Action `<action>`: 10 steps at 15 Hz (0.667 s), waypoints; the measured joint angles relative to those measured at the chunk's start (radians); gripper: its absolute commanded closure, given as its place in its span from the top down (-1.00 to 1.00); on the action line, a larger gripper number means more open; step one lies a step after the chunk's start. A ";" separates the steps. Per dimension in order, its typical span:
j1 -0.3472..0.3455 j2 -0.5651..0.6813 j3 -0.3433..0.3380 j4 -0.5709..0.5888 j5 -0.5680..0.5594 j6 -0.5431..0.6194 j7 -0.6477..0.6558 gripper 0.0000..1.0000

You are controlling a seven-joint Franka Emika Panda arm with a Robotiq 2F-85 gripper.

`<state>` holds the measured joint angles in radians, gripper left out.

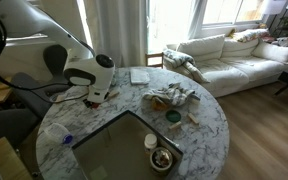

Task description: Turn the clear small jar with the red lid the right way up on the table, pick up the wooden block and put it on the clear small jar with a red lid

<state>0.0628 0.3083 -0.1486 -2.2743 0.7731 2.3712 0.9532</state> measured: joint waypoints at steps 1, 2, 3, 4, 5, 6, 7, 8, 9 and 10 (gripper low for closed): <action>0.025 -0.009 -0.010 0.002 -0.082 -0.003 0.058 -0.46; 0.050 -0.016 -0.020 0.006 -0.164 -0.010 0.116 -0.46; 0.071 -0.021 -0.027 0.014 -0.245 -0.023 0.173 -0.46; 0.089 -0.023 -0.034 0.023 -0.325 -0.040 0.227 -0.46; 0.097 -0.023 -0.032 0.033 -0.406 -0.058 0.278 -0.46; 0.099 -0.023 -0.025 0.044 -0.488 -0.077 0.327 -0.46; 0.100 -0.022 -0.020 0.055 -0.564 -0.100 0.369 -0.46; 0.100 -0.022 -0.016 0.065 -0.637 -0.124 0.403 -0.46; 0.100 -0.020 -0.011 0.076 -0.706 -0.149 0.431 -0.46; 0.101 -0.019 -0.007 0.085 -0.771 -0.173 0.452 -0.46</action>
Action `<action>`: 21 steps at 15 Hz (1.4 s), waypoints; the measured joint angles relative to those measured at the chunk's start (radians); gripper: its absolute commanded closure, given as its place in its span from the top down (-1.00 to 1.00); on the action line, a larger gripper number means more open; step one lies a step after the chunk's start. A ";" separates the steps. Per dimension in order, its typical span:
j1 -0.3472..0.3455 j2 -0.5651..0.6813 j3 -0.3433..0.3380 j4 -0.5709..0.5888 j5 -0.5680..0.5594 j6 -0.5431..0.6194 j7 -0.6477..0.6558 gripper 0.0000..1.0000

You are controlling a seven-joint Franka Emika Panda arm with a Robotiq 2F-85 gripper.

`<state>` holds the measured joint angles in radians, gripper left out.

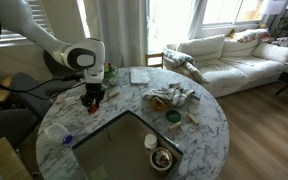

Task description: Turn the clear small jar with the red lid the right way up on the table, pick up the wooden block and put it on the clear small jar with a red lid

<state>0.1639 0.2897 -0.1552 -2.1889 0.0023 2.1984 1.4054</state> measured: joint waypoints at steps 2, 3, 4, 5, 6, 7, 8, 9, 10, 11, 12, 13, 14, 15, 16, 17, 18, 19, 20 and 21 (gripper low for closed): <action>0.005 0.004 0.009 0.018 -0.124 -0.038 0.031 -0.46; 0.008 0.006 0.014 0.024 -0.183 -0.045 0.044 -0.46; 0.011 0.007 0.020 0.028 -0.243 -0.045 0.054 -0.46; 0.014 0.008 0.026 0.031 -0.301 -0.045 0.063 -0.46; 0.019 0.011 0.033 0.033 -0.356 -0.037 0.069 -0.46; 0.024 0.015 0.041 0.035 -0.401 -0.019 0.071 -0.46; 0.028 0.020 0.051 0.035 -0.440 0.005 0.071 -0.46; 0.033 0.025 0.058 0.035 -0.473 0.033 0.071 -0.46; 0.035 0.030 0.065 0.035 -0.497 0.062 0.071 -0.46; 0.035 0.035 0.070 0.034 -0.520 0.090 0.071 -0.46; 0.036 0.040 0.071 0.034 -0.541 0.117 0.071 -0.46; 0.037 0.046 0.071 0.033 -0.562 0.139 0.071 -0.46; 0.037 0.052 0.071 0.032 -0.584 0.156 0.074 -0.46; 0.037 0.059 0.070 0.032 -0.603 0.171 0.079 -0.46; 0.037 0.066 0.069 0.031 -0.618 0.185 0.084 -0.46; 0.037 0.073 0.069 0.031 -0.633 0.198 0.089 -0.46; 0.037 0.080 0.070 0.031 -0.645 0.211 0.093 -0.02; 0.038 0.086 0.070 0.031 -0.655 0.222 0.099 0.54; 0.039 0.091 0.070 0.031 -0.662 0.233 0.103 0.57; 0.040 0.095 0.070 0.031 -0.666 0.243 0.105 0.68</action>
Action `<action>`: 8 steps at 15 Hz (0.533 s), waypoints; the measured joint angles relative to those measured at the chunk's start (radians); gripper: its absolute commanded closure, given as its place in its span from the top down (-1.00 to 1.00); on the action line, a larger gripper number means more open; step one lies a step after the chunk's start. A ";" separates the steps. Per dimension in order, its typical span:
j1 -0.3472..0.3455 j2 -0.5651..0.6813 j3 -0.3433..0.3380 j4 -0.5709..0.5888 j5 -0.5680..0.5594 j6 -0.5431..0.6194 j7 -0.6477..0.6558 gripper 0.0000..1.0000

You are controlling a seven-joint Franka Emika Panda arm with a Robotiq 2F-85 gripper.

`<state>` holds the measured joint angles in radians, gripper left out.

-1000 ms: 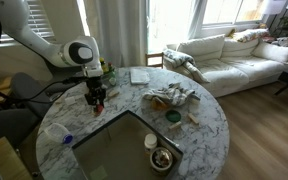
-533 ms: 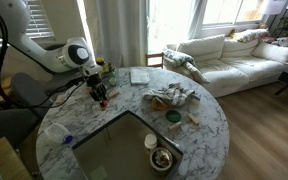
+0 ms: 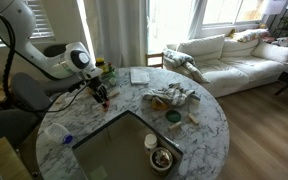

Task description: Turn the clear small jar with the red lid the right way up on the table, pick up the wooden block and put it on the clear small jar with a red lid

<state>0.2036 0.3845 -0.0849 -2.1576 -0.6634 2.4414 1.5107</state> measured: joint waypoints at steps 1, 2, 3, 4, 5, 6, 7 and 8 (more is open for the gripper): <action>0.001 0.002 0.000 0.000 -0.001 0.005 0.000 0.82; 0.003 0.002 0.001 0.000 -0.001 0.007 0.000 0.97; 0.004 0.002 0.003 0.000 -0.001 0.008 0.000 1.00; 0.004 0.001 0.005 0.000 -0.001 0.008 0.000 1.00; 0.004 0.000 0.008 0.001 0.000 0.008 0.000 1.00; 0.004 -0.003 0.010 0.002 0.000 0.009 0.000 1.00; 0.004 -0.006 0.012 0.003 0.006 0.011 -0.002 1.00; 0.001 -0.011 0.016 0.004 0.018 0.019 -0.008 0.99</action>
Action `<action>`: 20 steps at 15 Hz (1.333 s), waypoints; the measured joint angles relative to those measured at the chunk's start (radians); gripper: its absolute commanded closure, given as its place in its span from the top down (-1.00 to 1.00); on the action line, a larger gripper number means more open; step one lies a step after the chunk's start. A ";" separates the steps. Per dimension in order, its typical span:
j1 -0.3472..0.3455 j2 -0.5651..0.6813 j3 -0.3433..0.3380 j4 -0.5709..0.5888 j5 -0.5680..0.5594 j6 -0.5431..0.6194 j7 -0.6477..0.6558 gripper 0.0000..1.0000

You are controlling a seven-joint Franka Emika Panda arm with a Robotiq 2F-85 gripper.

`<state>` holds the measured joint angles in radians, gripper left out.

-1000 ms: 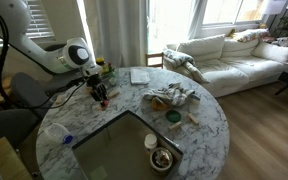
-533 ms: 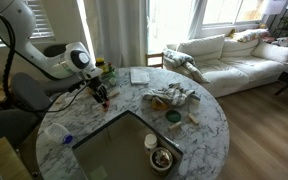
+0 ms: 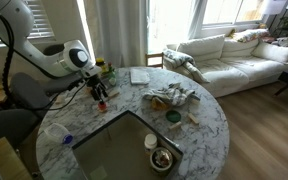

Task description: Turn the clear small jar with the red lid the right way up on the table, pick up the wooden block and put it on the clear small jar with a red lid

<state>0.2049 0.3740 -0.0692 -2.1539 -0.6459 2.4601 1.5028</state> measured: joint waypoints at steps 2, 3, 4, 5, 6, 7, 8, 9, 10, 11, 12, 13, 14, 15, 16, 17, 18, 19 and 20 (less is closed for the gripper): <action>-0.019 -0.009 0.016 0.000 0.068 0.043 -0.060 0.98; -0.032 -0.013 0.026 0.001 0.121 0.064 -0.116 0.98; -0.043 -0.014 0.032 0.002 0.168 0.084 -0.164 0.99; -0.053 -0.014 0.034 0.004 0.199 0.099 -0.201 0.99; -0.059 -0.014 0.035 0.005 0.211 0.106 -0.217 0.99; -0.064 -0.014 0.036 0.006 0.214 0.108 -0.223 0.99; -0.066 -0.014 0.037 0.006 0.215 0.108 -0.224 0.99; -0.066 -0.014 0.038 0.006 0.215 0.108 -0.225 1.00; -0.066 -0.014 0.039 0.006 0.216 0.108 -0.225 1.00; -0.061 -0.014 0.035 0.006 0.216 0.108 -0.225 1.00; -0.057 -0.014 0.031 0.007 0.216 0.108 -0.228 1.00; -0.055 -0.014 0.029 0.009 0.215 0.108 -0.246 1.00; -0.055 -0.014 0.026 0.010 0.213 0.108 -0.274 1.00; -0.055 -0.014 0.022 0.011 0.212 0.111 -0.310 1.00; -0.057 -0.013 0.019 0.011 0.212 0.121 -0.358 1.00; -0.059 -0.013 0.017 0.011 0.212 0.138 -0.409 1.00; -0.061 -0.012 0.014 0.011 0.212 0.153 -0.461 1.00; -0.062 -0.010 0.012 0.011 0.212 0.172 -0.511 1.00; -0.063 -0.006 0.010 0.012 0.213 0.195 -0.562 1.00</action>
<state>0.1418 0.3676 -0.0588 -2.1422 -0.4334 2.6555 0.9404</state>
